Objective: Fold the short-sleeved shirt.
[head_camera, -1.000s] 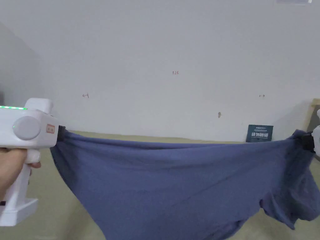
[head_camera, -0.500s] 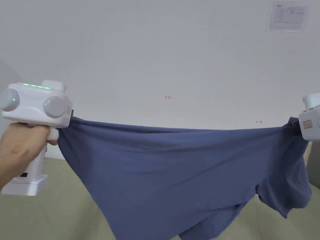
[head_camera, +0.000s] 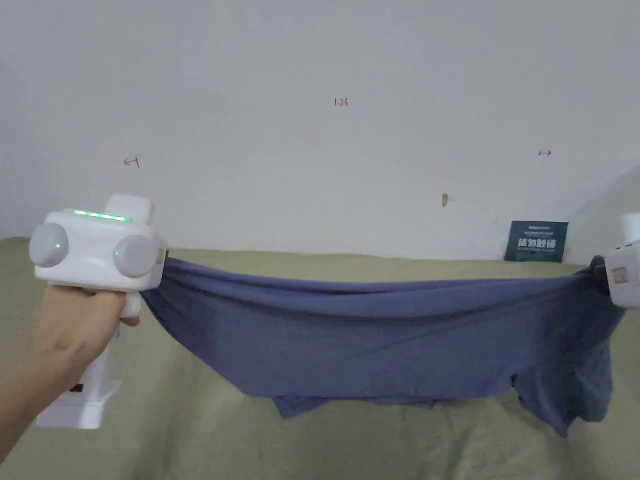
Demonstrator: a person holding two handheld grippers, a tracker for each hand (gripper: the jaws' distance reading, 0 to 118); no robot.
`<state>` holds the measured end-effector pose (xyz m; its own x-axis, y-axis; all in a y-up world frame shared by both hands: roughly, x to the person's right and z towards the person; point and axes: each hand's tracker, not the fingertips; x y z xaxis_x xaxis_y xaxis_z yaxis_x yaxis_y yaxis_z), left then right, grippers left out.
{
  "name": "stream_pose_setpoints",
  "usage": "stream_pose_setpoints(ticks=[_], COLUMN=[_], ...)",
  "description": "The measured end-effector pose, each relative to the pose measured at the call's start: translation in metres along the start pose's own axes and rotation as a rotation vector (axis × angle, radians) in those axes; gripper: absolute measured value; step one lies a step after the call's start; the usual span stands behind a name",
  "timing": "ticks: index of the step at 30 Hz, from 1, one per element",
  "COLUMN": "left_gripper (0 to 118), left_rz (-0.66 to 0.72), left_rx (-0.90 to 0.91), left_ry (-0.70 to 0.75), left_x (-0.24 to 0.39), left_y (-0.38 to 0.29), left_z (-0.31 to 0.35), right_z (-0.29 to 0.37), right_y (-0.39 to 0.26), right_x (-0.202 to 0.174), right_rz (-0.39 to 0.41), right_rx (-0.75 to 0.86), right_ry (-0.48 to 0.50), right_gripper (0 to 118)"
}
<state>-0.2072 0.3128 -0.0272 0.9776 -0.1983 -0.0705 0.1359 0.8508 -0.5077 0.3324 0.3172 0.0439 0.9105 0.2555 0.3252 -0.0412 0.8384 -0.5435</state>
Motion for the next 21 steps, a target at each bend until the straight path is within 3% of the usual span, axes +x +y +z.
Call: stream_pose_setpoints(ticks=[5, 11, 21], left_gripper=[2, 2, 2], left_rz=[0.009, 0.022, 0.062], left_rx=[-0.096, -0.193, -0.361], left_ry=[-0.081, -0.157, -0.233], left_x=[0.003, -0.020, -0.063], left_y=[-0.070, -0.152, -0.275], left_z=[0.019, 0.085, 0.172], right_z=[0.015, 0.086, 0.194], right_y=[-0.081, -0.163, -0.294], right_x=[0.012, 0.030, 0.043], right_rz=[-0.105, -0.021, -0.039], right_rx=[-0.079, -0.109, -0.204], right_ry=[0.086, 0.175, 0.200], right_gripper=[3, 3, 3])
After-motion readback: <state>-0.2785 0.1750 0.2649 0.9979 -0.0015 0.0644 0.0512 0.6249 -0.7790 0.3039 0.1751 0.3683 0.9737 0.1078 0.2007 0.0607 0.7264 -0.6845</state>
